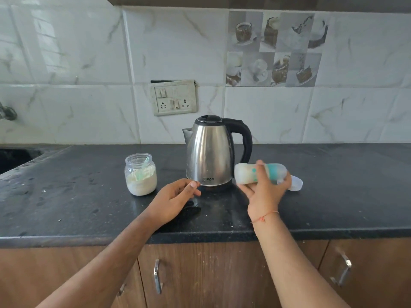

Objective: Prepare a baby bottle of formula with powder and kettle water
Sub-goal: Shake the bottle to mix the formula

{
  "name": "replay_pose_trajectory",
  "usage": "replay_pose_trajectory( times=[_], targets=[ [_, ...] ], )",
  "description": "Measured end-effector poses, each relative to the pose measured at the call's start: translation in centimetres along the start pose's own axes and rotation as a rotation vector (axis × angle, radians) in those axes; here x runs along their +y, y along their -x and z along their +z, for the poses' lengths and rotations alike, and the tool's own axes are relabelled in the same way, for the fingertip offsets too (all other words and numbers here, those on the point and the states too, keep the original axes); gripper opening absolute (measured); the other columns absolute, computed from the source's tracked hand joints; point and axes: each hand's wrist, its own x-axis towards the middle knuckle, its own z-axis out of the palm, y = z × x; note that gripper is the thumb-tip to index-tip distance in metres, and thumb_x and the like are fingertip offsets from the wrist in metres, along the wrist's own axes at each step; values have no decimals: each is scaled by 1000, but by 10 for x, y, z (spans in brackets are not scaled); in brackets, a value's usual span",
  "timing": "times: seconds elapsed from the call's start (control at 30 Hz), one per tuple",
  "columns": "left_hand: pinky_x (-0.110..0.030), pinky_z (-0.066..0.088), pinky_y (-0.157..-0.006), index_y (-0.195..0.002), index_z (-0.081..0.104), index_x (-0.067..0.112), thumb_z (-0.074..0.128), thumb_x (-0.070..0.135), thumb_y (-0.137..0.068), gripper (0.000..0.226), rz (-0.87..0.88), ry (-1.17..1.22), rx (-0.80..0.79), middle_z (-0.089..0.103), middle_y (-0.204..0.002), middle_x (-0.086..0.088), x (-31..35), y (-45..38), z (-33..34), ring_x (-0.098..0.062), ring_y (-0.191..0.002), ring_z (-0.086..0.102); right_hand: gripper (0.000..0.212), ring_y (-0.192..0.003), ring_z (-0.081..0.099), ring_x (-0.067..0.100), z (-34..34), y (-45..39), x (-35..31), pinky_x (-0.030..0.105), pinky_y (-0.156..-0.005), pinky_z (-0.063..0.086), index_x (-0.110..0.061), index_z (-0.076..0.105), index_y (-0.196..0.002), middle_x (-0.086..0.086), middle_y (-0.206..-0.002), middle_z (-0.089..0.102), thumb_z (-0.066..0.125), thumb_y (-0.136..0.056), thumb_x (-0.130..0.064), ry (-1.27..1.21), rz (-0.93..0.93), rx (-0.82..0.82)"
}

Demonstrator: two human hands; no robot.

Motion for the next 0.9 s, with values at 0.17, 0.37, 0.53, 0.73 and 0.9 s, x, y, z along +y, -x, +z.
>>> replay_pose_trajectory(
  times=[0.17,0.37,0.53,0.73,0.9],
  targets=[
    [-41,54,-112,-121,74,33,46,71,-94,55,-10,-5,-9,80,-112,19,-1,-1,1,-1,-109,73,69,-110,75,31,-2,8,4,53,-67,66,-38,45,-141,7,-128,64,86,-90,-17,275,137,-272],
    [-42,51,-114,-115,77,32,45,72,-97,54,-9,-28,-9,79,-114,20,-3,-2,0,-2,-111,72,63,-118,72,37,2,-5,-4,55,-66,66,-32,39,-138,8,-132,62,83,-94,-18,68,52,-32],
    [-44,52,-115,-114,78,31,47,68,-99,50,6,-17,3,80,-113,19,-5,-3,0,-4,-110,73,66,-115,74,34,1,-3,0,58,-66,66,-30,41,-138,8,-132,65,86,-91,-17,72,30,-19],
    [-47,52,-115,-112,78,34,47,83,-91,61,10,-16,2,80,-112,18,-7,-3,1,-7,-111,73,62,-108,77,31,-4,7,-1,55,-69,66,-31,47,-142,10,-128,67,84,-93,-21,334,225,-315],
    [-46,50,-117,-114,77,33,49,71,-102,49,15,-12,-5,79,-115,20,-9,-4,0,-5,-113,73,62,-109,76,34,-5,-4,-9,54,-68,66,-23,39,-144,14,-138,63,80,-97,-20,34,82,-72]
  ],
)
